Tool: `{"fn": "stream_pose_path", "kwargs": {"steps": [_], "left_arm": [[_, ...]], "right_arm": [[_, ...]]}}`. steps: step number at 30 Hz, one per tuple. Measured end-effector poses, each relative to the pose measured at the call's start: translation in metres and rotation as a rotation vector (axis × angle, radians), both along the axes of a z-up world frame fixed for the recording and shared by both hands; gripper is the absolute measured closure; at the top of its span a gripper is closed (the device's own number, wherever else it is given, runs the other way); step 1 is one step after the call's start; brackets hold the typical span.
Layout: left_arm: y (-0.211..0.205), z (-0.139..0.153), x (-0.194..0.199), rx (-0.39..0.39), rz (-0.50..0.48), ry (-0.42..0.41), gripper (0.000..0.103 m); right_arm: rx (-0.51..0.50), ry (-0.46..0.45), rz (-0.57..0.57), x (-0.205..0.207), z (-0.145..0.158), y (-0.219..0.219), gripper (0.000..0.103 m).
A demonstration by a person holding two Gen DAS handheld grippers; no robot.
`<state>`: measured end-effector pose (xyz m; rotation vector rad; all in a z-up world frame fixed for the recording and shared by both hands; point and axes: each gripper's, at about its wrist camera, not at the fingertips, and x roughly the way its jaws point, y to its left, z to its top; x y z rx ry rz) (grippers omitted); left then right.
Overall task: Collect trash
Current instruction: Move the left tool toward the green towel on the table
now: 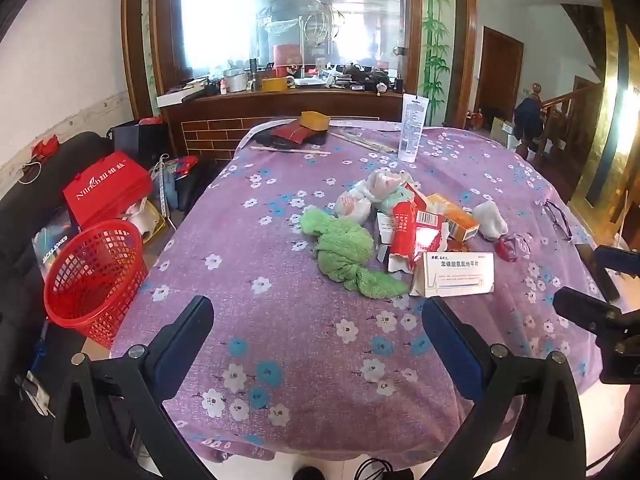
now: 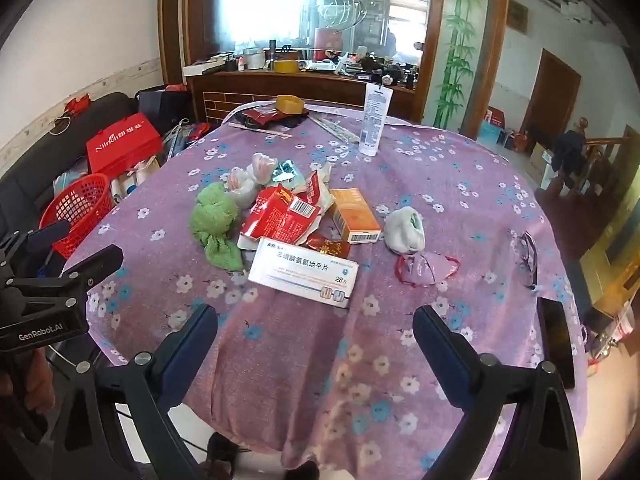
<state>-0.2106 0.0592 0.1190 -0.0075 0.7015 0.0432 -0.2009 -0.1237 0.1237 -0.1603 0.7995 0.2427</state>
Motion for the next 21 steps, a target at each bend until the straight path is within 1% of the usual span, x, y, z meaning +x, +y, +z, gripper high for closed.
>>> {"fn": "stream_pose_path", "kwargs": {"steps": [10,11,21], "left_arm": [[0.01,-0.005,0.002,0.004,0.029,0.008,0.0],[0.01,-0.005,0.003,0.004,0.029,0.009,0.0],[0.017,-0.005,0.007,0.016,0.028,0.006,0.0]], "right_arm": [[0.004,0.026,0.02,0.009,-0.006,0.007,0.004],[0.008,0.02,0.019,0.005,-0.01,0.003,0.004],[0.023,0.026,0.024,0.016,-0.01,0.015,0.004]]}}
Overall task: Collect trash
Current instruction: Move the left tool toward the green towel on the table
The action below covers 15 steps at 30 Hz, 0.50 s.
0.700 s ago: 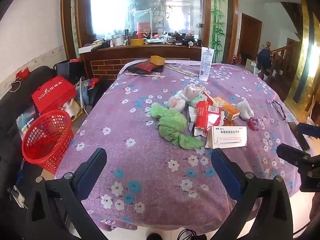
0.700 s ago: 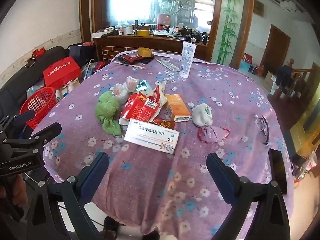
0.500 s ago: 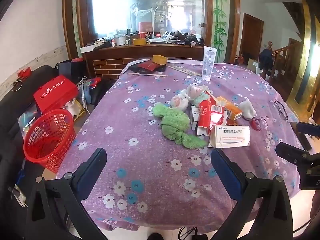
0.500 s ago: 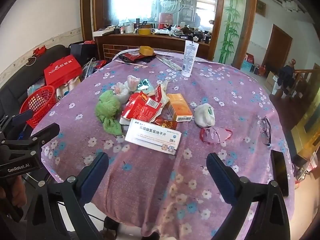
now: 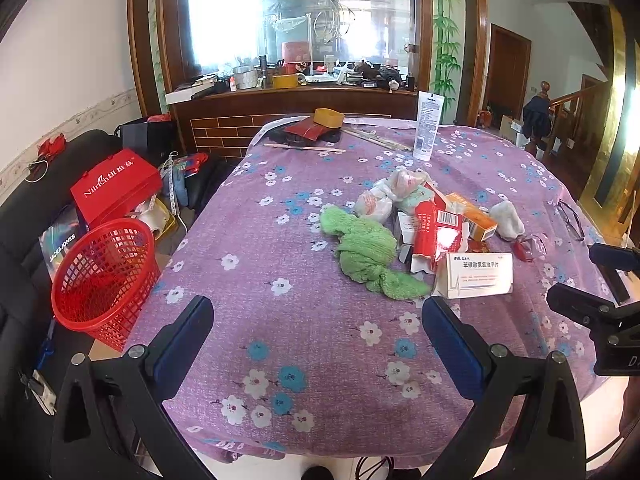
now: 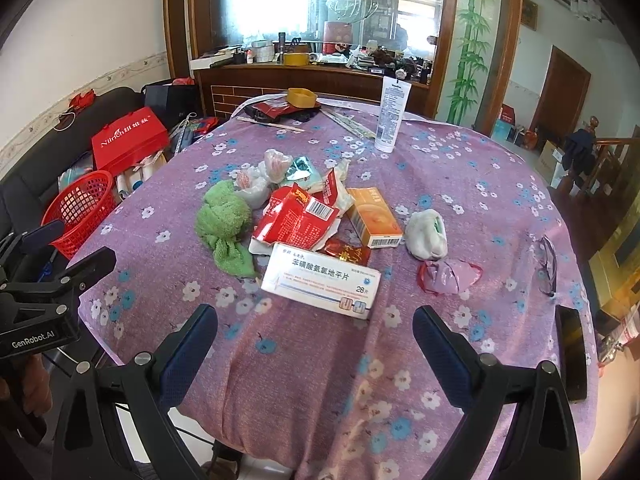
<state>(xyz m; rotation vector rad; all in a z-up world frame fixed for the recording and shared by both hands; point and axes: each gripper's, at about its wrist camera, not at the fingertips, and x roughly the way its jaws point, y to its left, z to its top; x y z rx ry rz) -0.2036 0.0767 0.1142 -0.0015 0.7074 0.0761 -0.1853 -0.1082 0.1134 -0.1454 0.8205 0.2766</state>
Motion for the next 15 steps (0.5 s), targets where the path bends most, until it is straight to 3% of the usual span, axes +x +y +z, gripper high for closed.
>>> {"fn": "stream_pose_path", "kwargs": {"steps": [15], "left_arm": [[0.0069,0.0,0.0017,-0.003,0.003,0.003,0.0]], "right_arm": [[-0.031,0.029,0.009,0.01,-0.0069,0.0067,0.004]]}}
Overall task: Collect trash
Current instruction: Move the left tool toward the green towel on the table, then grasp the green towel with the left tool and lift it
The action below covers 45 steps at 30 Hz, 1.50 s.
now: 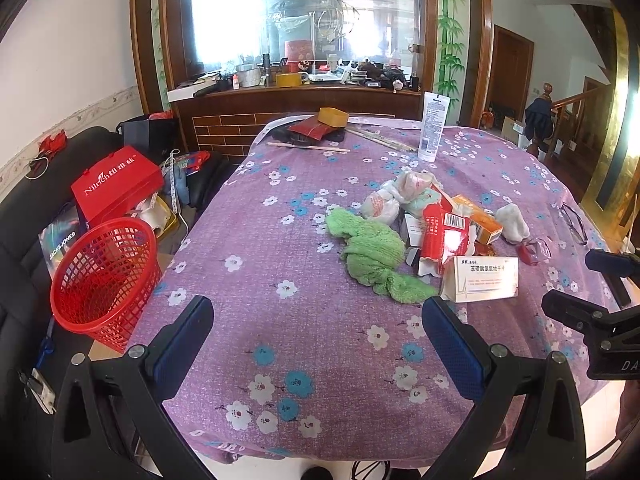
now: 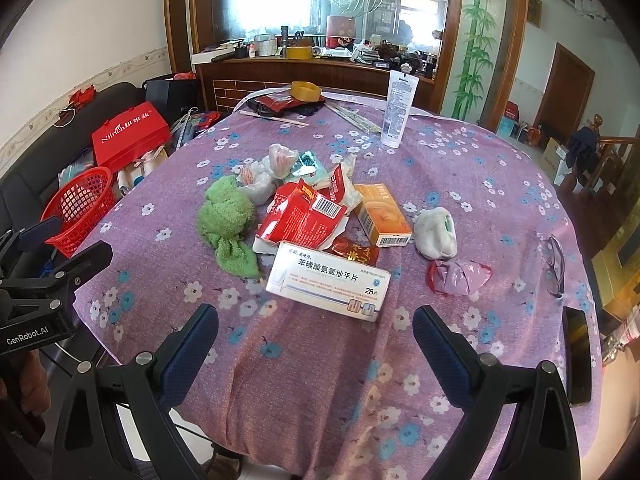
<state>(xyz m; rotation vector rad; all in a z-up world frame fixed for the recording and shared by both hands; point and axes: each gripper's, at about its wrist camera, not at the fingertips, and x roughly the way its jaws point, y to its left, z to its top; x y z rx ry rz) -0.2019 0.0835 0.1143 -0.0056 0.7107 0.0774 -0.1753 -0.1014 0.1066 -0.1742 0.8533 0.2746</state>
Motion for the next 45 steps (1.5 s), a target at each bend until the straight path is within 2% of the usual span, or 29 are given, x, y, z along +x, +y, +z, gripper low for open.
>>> {"fn": "stream_pose_path", "kwargs": {"steps": [2,5,9,12,18,20,25,26,27,28,32,38,41,43,45], "left_arm": [[0.002,0.0,0.002,-0.002,0.0,0.005,0.0],[0.002,-0.001,0.009,-0.014,-0.004,0.017,0.0],[-0.004,-0.002,0.034,-0.04,-0.041,0.071,0.0],[-0.007,-0.006,0.062,-0.096,-0.074,0.126,0.002],[-0.015,-0.033,0.123,-0.215,-0.083,0.272,0.003],[-0.014,-0.047,0.142,-0.251,-0.054,0.318,0.005],[-0.016,-0.069,0.174,-0.282,-0.054,0.37,0.024],[-0.016,-0.074,0.179,-0.286,-0.055,0.382,0.031],[-0.017,-0.078,0.182,-0.289,-0.049,0.398,0.047],[-0.017,-0.08,0.184,-0.299,-0.046,0.407,0.047],[-0.016,-0.076,0.178,-0.296,-0.052,0.38,0.053],[-0.011,-0.065,0.145,-0.297,-0.066,0.344,0.053],[-0.008,-0.058,0.131,-0.296,-0.065,0.324,0.053],[-0.007,-0.053,0.123,-0.293,-0.065,0.309,0.053],[-0.004,-0.049,0.116,-0.285,-0.058,0.296,0.053]], "right_arm": [[0.01,0.004,-0.002,0.002,-0.002,-0.002,0.007],[0.035,0.025,0.001,0.004,-0.004,-0.005,0.017],[0.073,0.068,0.004,0.008,-0.008,-0.012,0.034],[0.098,0.076,0.001,0.01,-0.011,-0.017,0.046],[0.147,0.097,-0.01,0.013,-0.01,-0.028,0.046],[0.176,0.102,-0.015,0.017,-0.009,-0.036,0.046],[0.238,0.141,-0.003,0.036,-0.011,-0.052,0.046],[0.26,0.148,0.003,0.04,-0.011,-0.053,0.046],[0.28,0.159,0.011,0.045,-0.012,-0.055,0.046],[0.305,0.175,0.022,0.054,-0.013,-0.056,0.046],[0.31,0.204,0.061,0.082,-0.017,-0.048,0.046],[0.306,0.255,0.125,0.133,-0.036,-0.03,0.047],[0.269,0.291,0.142,0.16,-0.051,-0.019,0.055],[0.242,0.298,0.15,0.174,-0.059,-0.013,0.064],[0.238,0.319,0.17,0.183,-0.067,-0.009,0.066]]}}
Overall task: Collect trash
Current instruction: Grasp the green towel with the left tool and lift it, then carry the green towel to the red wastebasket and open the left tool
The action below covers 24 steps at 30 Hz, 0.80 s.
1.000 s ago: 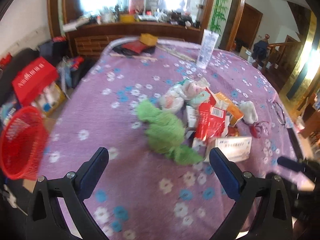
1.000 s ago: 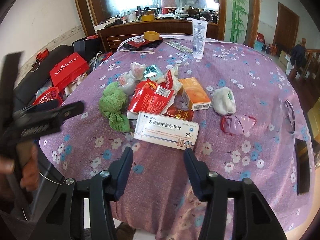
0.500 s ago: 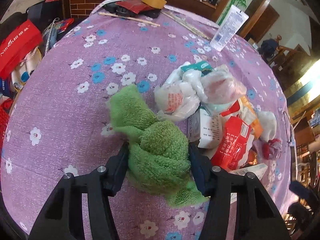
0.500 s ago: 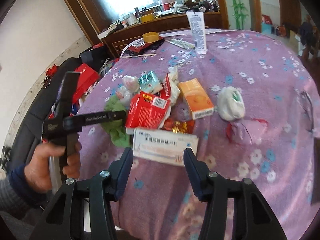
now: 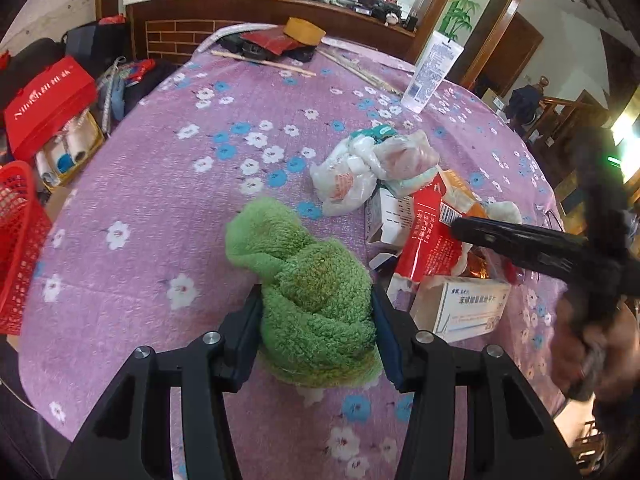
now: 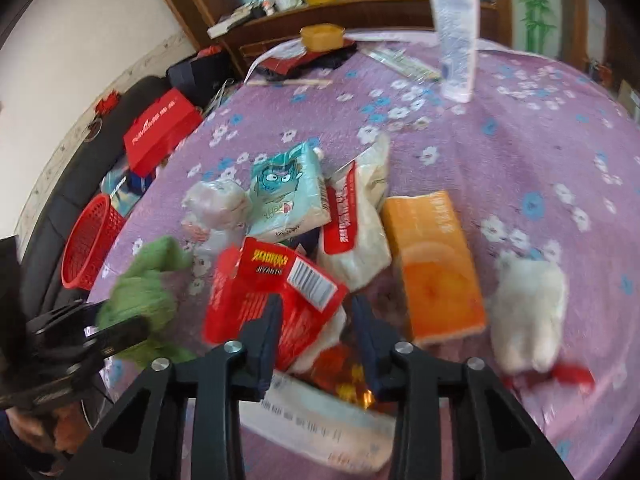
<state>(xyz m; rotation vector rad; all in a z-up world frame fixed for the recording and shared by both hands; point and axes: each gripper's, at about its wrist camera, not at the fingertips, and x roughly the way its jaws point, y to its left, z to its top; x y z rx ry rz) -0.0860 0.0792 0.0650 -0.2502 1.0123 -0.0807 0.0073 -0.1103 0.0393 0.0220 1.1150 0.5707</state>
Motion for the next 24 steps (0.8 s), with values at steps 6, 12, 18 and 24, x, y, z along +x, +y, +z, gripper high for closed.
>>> {"fn": "stream_pose_path", "kwargs": {"steps": [6,12,18,24], "left_arm": [[0.007,0.007,-0.016,0.025,0.025,-0.018,0.053],[0.005,0.018,-0.02,0.066,0.018,-0.057,0.053],[0.003,0.031,-0.018,0.079,0.002,-0.094,0.053],[0.007,0.043,-0.016,0.083,0.001,-0.121,0.053]], "right_arm": [[0.06,0.026,0.034,0.002,-0.009,0.004,0.09],[0.128,-0.033,0.02,-0.022,0.016,0.001,0.097],[0.158,-0.11,-0.029,-0.044,0.041,-0.005,0.098],[0.178,-0.141,-0.067,-0.053,0.059,-0.008,0.098]]}}
